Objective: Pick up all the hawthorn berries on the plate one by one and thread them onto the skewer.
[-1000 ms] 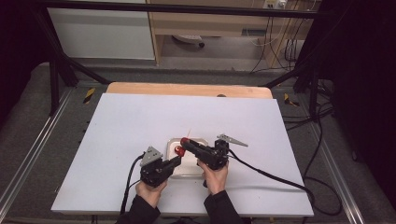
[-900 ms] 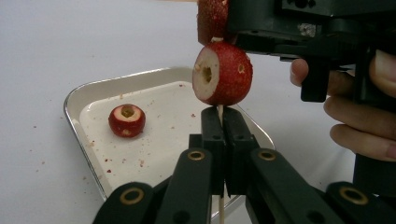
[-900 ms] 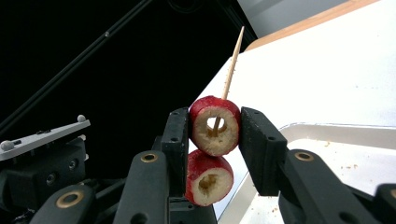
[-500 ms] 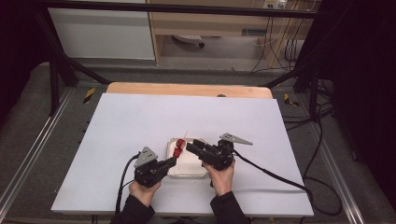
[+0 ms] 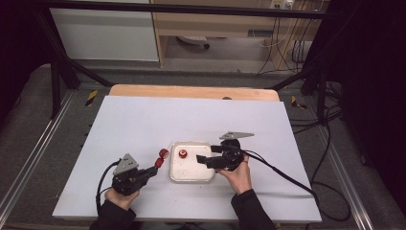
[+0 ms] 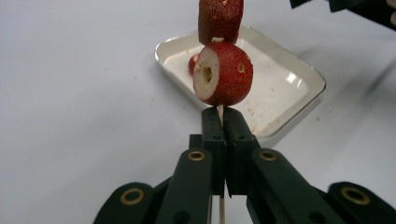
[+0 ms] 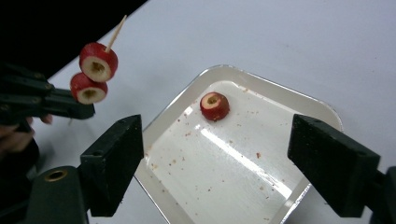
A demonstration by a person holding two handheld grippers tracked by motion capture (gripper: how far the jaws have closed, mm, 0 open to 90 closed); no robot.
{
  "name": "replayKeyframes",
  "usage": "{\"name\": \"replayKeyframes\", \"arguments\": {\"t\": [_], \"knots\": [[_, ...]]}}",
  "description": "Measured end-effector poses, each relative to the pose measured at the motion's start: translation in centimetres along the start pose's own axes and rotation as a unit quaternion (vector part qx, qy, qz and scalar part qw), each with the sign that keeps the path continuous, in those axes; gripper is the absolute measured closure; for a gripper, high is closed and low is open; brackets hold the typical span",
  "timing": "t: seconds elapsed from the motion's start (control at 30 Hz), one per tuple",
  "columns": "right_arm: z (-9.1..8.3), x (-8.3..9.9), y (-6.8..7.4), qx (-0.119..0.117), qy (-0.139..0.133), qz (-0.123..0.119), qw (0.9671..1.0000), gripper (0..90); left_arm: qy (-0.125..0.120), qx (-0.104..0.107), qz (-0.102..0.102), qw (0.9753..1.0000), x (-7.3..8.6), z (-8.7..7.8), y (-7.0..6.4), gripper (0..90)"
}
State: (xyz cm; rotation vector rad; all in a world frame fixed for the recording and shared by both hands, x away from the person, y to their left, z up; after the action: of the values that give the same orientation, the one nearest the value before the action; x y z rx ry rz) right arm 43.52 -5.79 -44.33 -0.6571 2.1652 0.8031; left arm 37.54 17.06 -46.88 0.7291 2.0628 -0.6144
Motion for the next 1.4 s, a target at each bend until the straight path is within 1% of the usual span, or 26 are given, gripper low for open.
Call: {"name": "replayKeyframes", "arguments": {"t": [0.03, 0.1, 0.17, 0.23, 0.3, 0.4, 0.5, 0.53, 0.57, 0.7, 0.8, 0.83, 0.9, 0.93, 0.97, 1.0, 1.13, 1.2, 1.23, 1.27, 1.3, 1.33, 1.37, 1.4], "knots": [[0.2, -0.1, 0.1, 0.003, 0.012, -0.009, 0.9999, 17.2, 0.005, -0.002, 0.001, 1.0, 0.3, -0.2, 0.3, 88.5], [0.7, -0.2, 0.2, 0.01, 0.038, -0.028, 0.9988, 15.4, 0.011, 0.0, 0.0, 0.9999, 0.7, -0.4, 0.8, 88.5], [1.3, -0.5, 0.3, 0.015, 0.064, -0.042, 0.997, 13.6, 0.014, 0.003, 0.0, 0.9999, 1.0, -0.6, 1.2, 88.4], [1.8, -0.7, 0.5, 0.022, 0.087, -0.055, 0.9945, 13.2, 0.019, 0.005, -0.004, 0.9998, 1.3, -0.8, 1.6, 88.4], [2.5, -1.1, 0.6, 0.028, 0.107, -0.07, 0.9914, 13.2, 0.024, 0.002, -0.001, 0.9997, 1.6, -1.1, 2.1, 88.3], [3.5, -1.5, 0.7, 0.033, 0.136, -0.087, 0.9863, 13.4, 0.021, 0.004, -0.007, 0.9997, 1.8, -1.6, 2.5, 88.3], [4.6, -1.8, 1.0, 0.041, 0.165, -0.108, 0.9794, 16.0, 0.023, 0.003, -0.003, 0.9997, 1.9, -1.6, 2.7, 88.3], [5.0, -2.0, 1.1, 0.043, 0.172, -0.112, 0.9777, 17.3, 0.027, 0.002, -0.001, 0.9996, 2.0, -1.5, 2.8, 88.3], [5.4, -2.1, 1.1, 0.045, 0.18, -0.12, 0.9753, 18.0, 0.028, -0.002, 0.002, 0.9996, 2.0, -1.5, 2.8, 88.3], [6.7, -2.4, 1.2, 0.049, 0.204, -0.131, 0.9688, 23.0, 0.029, -0.002, 0.006, 0.9996, 2.0, -1.6, 2.8, 88.2], [7.5, -2.6, 1.1, 0.055, 0.223, -0.134, 0.964, 29.1, 0.033, -0.002, 0.004, 0.9994, 2.1, -1.4, 2.9, 88.2], [7.7, -2.8, 1.1, 0.057, 0.226, -0.138, 0.9625, 31.8, 0.034, -0.003, 0.006, 0.9994, 2.2, -1.4, 2.9, 88.2], [8.2, -2.9, 1.2, 0.053, 0.236, -0.137, 0.9606, 35.9, 0.034, -0.002, 0.004, 0.9994, 2.2, -1.4, 2.9, 88.2], [8.4, -2.9, 1.2, 0.055, 0.243, -0.138, 0.9586, 37.2, 0.034, -0.002, 0.005, 0.9994, 2.2, -1.4, 2.9, 88.2], [8.6, -2.9, 1.2, 0.058, 0.248, -0.145, 0.9562, 38.7, 0.034, -0.002, 0.005, 0.9994, 2.2, -1.4, 2.9, 88.2], [8.9, -3.0, 1.2, 0.059, 0.252, -0.148, 0.9546, 40.1, 0.035, -0.002, 0.005, 0.9994, 2.2, -1.4, 2.8, 88.2], [9.6, -3.1, 1.3, 0.057, 0.264, -0.144, 0.9521, 43.6, 0.037, -0.001, 0.009, 0.9993, 2.2, -1.3, 2.8, 88.2], [10.0, -3.0, 1.1, 0.059, 0.273, -0.142, 0.9497, 45.2, 0.038, -0.001, 0.008, 0.9993, 2.2, -1.3, 2.8, 88.2], [10.1, -2.9, 1.0, 0.06, 0.277, -0.138, 0.9489, 45.7, 0.038, -0.001, 0.008, 0.9992, 2.3, -1.3, 2.8, 88.2], [10.3, -2.9, 0.9, 0.06, 0.28, -0.137, 0.9483, 46.6, 0.039, 0.0, 0.008, 0.9992, 2.3, -1.3, 2.7, 88.2], [10.4, -2.8, 0.8, 0.057, 0.279, -0.137, 0.9486, 47.5, 0.039, -0.001, 0.008, 0.9992, 2.3, -1.3, 2.7, 88.2], [10.5, -2.8, 0.7, 0.059, 0.283, -0.136, 0.9478, 48.1, 0.039, 0.0, 0.009, 0.9992, 2.3, -1.2, 2.7, 88.2], [10.6, -2.7, 0.7, 0.059, 0.286, -0.128, 0.9478, 48.7, 0.04, 0.0, 0.009, 0.9992, 2.3, -1.2, 2.7, 88.2], [10.7, -2.7, 0.6, 0.057, 0.286, -0.13, 0.9476, 49.6, 0.04, 0.0, 0.009, 0.9991, 2.3, -1.2, 2.7, 88.2]]}}
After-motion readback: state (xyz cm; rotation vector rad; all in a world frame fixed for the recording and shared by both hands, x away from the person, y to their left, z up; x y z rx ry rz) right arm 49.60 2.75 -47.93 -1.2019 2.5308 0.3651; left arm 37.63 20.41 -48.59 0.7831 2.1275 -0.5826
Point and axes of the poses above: each handheld gripper's, and its own axes: z roughly forward along the jaws, x roughly out of its underside, y roughly to its left, the point moved 8 cm from there along z, roughly forward along the jaws, and after that the axes turned 2 degrees about x, right-handed, at the moved point
